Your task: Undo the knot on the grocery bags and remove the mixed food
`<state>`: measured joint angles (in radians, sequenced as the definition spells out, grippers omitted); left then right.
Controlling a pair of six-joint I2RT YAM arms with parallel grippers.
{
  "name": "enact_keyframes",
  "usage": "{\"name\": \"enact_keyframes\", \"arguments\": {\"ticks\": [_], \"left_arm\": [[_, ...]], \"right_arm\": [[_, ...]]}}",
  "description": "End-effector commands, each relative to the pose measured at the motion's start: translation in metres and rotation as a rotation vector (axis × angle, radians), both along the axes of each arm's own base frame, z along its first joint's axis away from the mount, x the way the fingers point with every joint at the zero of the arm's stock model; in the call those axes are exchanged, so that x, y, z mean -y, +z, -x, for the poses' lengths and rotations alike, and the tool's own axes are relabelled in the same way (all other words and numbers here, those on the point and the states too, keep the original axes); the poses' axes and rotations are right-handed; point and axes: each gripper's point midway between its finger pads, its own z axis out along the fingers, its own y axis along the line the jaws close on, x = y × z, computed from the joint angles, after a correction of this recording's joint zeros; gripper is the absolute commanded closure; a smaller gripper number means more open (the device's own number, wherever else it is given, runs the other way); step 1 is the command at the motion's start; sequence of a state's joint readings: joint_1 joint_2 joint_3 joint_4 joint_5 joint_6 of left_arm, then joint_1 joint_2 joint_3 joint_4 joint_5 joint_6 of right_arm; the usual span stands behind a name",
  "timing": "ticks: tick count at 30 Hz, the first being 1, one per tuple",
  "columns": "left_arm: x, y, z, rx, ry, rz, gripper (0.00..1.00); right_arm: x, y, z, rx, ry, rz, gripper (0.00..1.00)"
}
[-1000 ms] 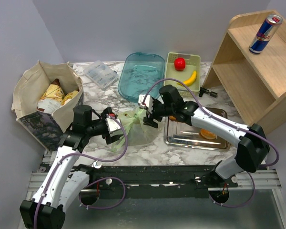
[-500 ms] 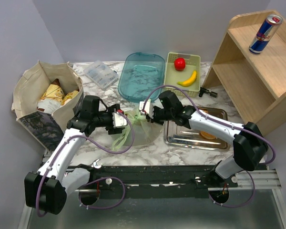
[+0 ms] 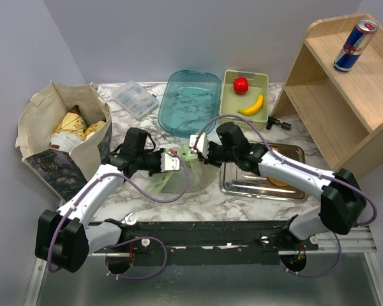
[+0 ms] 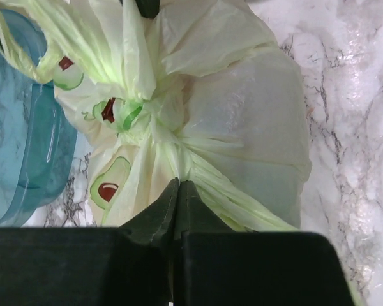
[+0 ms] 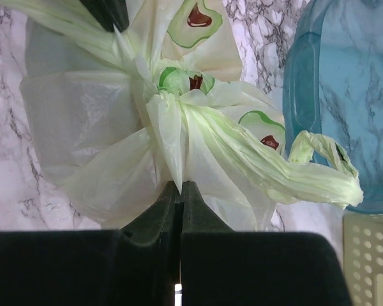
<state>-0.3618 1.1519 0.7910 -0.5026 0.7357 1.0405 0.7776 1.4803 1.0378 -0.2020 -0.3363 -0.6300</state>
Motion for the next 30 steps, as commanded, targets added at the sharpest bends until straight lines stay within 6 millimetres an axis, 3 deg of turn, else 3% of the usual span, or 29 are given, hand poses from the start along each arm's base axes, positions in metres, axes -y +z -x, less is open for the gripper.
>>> {"name": "enact_keyframes", "arguments": {"ticks": [1,11,13,15,17,19,20,24,30], "left_arm": [[-0.016,0.003,0.009,-0.005,0.061,-0.022,1.00],[-0.068,0.006,0.007,0.029,0.249,-0.017,1.00],[-0.072,0.009,0.008,0.015,0.259,-0.010,1.00],[-0.063,0.025,0.016,0.014,0.201,0.028,1.00],[-0.046,0.043,0.020,0.000,0.155,0.076,0.57],[-0.028,0.054,0.022,-0.023,0.120,0.093,0.32],[-0.022,0.057,0.020,-0.034,0.115,0.097,0.25],[0.007,0.052,0.016,-0.048,0.080,0.087,0.21],[0.038,0.028,0.014,-0.140,0.033,0.067,0.28]], "right_arm": [[0.023,0.007,-0.003,0.061,-0.081,0.041,0.99],[0.079,-0.009,0.001,0.065,-0.161,0.123,0.99],[0.082,-0.006,0.002,0.070,-0.149,0.113,0.99],[0.072,-0.001,0.006,0.058,-0.108,0.072,0.99],[0.060,0.004,0.008,0.031,-0.073,0.032,0.99],[0.050,0.006,0.004,0.006,-0.072,0.011,0.99],[0.047,0.007,0.001,0.001,-0.074,0.005,0.99],[0.041,0.009,-0.001,-0.001,-0.062,-0.016,0.99],[0.044,0.005,0.005,-0.004,-0.063,-0.029,0.99]]}}
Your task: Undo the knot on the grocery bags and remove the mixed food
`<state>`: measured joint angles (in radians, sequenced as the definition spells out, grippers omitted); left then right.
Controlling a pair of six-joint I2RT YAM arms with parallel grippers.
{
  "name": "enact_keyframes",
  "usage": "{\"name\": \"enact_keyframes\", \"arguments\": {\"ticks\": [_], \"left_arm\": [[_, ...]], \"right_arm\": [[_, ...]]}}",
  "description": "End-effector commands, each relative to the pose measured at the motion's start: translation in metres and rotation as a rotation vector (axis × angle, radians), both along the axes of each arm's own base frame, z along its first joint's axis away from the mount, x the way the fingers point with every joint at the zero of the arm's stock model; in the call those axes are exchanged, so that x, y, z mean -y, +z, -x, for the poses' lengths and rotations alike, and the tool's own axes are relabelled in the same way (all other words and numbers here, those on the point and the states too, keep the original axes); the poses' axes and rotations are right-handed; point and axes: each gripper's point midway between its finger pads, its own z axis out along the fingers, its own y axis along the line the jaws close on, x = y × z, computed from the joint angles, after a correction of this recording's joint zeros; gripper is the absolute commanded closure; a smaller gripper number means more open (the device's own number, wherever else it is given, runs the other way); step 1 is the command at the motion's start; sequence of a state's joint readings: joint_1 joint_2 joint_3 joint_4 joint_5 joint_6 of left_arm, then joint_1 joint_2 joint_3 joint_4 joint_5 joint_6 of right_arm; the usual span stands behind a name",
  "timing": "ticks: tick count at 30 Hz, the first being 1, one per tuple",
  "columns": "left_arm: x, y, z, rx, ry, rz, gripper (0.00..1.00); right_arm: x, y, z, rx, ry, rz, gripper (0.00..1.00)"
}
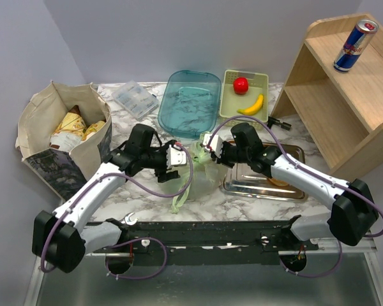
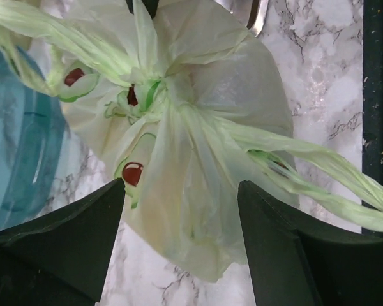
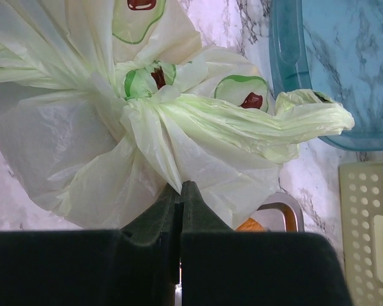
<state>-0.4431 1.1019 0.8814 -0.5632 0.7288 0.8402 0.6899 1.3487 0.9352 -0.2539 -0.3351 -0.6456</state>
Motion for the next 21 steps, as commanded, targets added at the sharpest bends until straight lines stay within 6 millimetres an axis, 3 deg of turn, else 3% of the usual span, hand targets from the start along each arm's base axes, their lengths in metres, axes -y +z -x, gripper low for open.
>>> {"name": "enact_keyframes", "arguments": {"ticks": [1,4,6,9,11,12,16,21], "left_arm": [[0.019,-0.019,-0.005,-0.070,-0.003,-0.019,0.27],[0.021,-0.041,-0.013,-0.089,0.034,-0.070,0.24],[0.019,-0.051,-0.020,-0.109,0.079,-0.089,0.30],[0.017,-0.059,-0.023,-0.130,0.097,-0.115,0.61],[0.016,-0.058,-0.019,-0.126,0.088,-0.116,0.94],[0.014,-0.056,-0.016,-0.118,0.088,-0.112,1.00],[-0.003,-0.050,-0.005,-0.106,0.117,-0.079,1.00],[-0.041,-0.056,-0.003,-0.134,0.213,-0.075,1.00]], "right_arm": [[-0.005,0.007,0.004,0.004,0.013,-0.052,0.99],[-0.004,0.008,0.005,0.005,0.003,-0.058,0.99],[-0.003,0.008,0.006,0.007,0.003,-0.060,0.99],[0.000,0.006,0.006,0.008,-0.006,-0.051,0.99],[0.003,0.002,0.003,0.014,-0.029,-0.037,0.99],[0.007,0.000,0.000,0.019,-0.049,-0.025,0.99],[0.027,-0.007,-0.012,0.052,-0.158,0.036,0.99],[0.055,-0.021,-0.014,0.042,-0.222,0.093,0.99]]}}
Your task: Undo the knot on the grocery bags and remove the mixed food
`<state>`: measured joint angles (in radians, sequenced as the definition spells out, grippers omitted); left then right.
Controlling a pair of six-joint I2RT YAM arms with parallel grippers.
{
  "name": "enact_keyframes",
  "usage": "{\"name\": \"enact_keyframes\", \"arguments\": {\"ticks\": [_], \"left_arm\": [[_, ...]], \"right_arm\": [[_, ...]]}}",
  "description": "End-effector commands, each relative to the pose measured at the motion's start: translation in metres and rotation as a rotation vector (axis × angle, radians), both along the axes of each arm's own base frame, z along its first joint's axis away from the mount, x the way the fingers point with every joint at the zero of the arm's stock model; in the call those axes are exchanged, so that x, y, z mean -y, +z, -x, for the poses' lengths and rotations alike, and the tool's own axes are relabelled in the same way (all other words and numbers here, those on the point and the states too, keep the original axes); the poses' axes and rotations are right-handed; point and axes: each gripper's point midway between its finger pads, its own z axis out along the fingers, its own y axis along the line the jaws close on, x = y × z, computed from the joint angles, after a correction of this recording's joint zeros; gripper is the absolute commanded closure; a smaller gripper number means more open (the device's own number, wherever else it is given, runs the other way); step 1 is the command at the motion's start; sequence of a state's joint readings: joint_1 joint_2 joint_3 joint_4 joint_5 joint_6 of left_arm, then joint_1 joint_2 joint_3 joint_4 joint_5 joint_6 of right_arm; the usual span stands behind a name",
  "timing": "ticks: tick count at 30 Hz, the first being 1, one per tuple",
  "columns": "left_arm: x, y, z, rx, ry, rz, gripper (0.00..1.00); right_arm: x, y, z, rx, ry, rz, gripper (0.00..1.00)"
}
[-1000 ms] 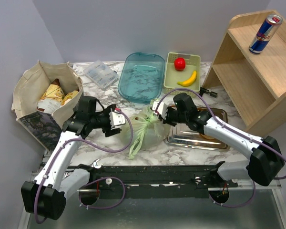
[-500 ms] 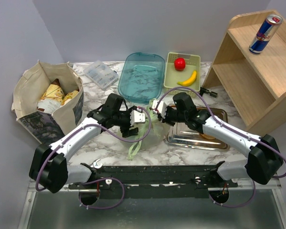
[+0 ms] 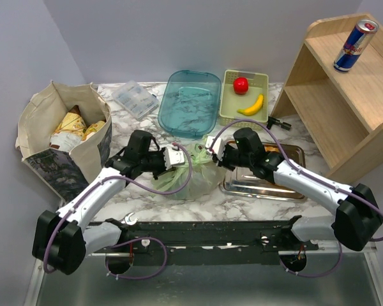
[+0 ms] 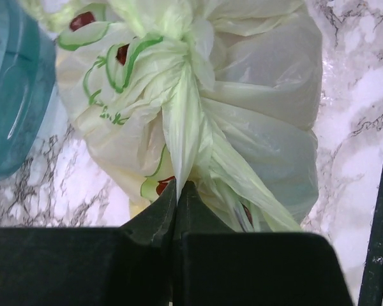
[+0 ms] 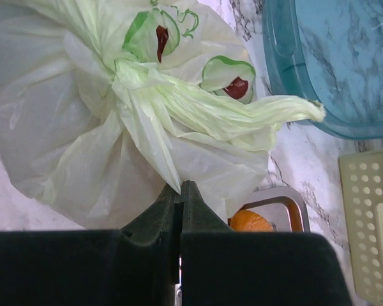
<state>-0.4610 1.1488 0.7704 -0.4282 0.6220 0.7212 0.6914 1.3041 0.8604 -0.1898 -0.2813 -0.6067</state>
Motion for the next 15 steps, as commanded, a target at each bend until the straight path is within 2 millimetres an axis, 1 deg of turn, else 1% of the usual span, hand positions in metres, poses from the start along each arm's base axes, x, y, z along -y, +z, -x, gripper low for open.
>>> {"name": "enact_keyframes", "arguments": {"ticks": [1,6,9,12,15], "left_arm": [[-0.045,-0.012,0.005,-0.048,0.109,-0.031,1.00],[-0.082,-0.017,0.002,0.021,0.147,-0.074,1.00],[-0.096,-0.015,-0.001,0.039,0.180,-0.076,1.00],[-0.105,-0.014,-0.002,0.033,0.200,-0.072,1.00],[-0.106,-0.016,0.003,0.026,0.191,-0.068,1.00]], "right_arm": [[0.050,-0.017,-0.016,0.019,-0.173,0.111,0.99],[0.077,-0.029,-0.019,0.018,-0.214,0.146,0.99],[0.091,-0.034,-0.019,0.013,-0.226,0.159,0.99],[0.095,-0.035,-0.019,0.014,-0.227,0.159,0.99],[0.088,-0.026,-0.021,0.009,-0.224,0.120,0.99]]}}
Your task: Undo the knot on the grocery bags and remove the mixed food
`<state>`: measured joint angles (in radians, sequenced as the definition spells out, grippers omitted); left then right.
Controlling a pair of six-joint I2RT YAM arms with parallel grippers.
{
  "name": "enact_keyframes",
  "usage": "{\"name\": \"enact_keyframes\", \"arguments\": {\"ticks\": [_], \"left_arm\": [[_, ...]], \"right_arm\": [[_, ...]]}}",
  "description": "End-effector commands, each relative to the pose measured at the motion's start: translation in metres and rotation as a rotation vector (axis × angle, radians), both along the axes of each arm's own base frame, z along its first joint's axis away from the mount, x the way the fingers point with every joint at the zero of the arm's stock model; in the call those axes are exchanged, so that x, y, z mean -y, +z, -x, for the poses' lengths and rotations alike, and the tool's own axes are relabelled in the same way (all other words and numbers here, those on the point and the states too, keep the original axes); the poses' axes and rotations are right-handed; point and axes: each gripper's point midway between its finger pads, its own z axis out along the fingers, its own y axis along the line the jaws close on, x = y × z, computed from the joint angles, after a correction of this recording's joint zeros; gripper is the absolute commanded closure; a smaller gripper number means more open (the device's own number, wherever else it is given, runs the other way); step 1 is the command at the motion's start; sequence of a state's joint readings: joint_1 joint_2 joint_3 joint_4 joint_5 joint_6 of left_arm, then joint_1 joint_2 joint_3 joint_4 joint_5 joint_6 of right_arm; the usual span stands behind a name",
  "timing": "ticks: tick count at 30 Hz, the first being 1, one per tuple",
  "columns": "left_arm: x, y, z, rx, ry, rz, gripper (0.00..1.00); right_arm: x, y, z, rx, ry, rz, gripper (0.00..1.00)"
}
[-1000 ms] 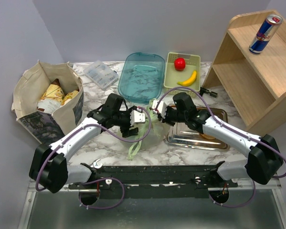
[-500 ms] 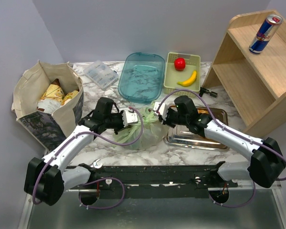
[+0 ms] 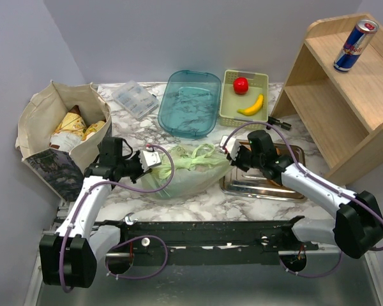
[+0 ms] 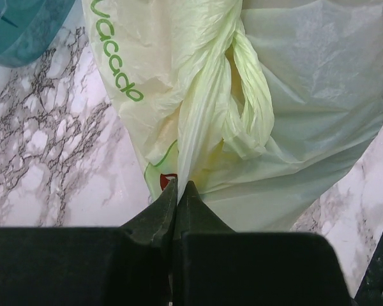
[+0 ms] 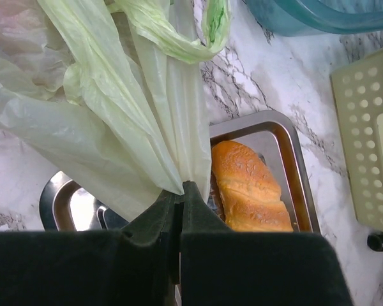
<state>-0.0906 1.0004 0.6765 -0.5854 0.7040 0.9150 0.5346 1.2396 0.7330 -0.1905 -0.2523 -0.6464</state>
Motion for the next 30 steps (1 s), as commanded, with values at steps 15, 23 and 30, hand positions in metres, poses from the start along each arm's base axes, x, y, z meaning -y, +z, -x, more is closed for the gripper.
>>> {"name": "enact_keyframes", "arguments": {"ticks": [15,23,30], "left_arm": [[0.057,0.077,0.010,0.205,-0.132,0.110,0.43],[0.093,0.051,-0.009,0.243,-0.209,0.037,0.43],[0.088,0.015,-0.018,0.257,-0.218,-0.086,0.50]], "right_arm": [[-0.078,0.074,0.022,-0.069,0.197,-0.230,0.31],[-0.104,0.048,0.007,-0.052,0.220,-0.188,0.33],[-0.099,0.031,-0.004,-0.028,0.178,-0.147,0.54]]}}
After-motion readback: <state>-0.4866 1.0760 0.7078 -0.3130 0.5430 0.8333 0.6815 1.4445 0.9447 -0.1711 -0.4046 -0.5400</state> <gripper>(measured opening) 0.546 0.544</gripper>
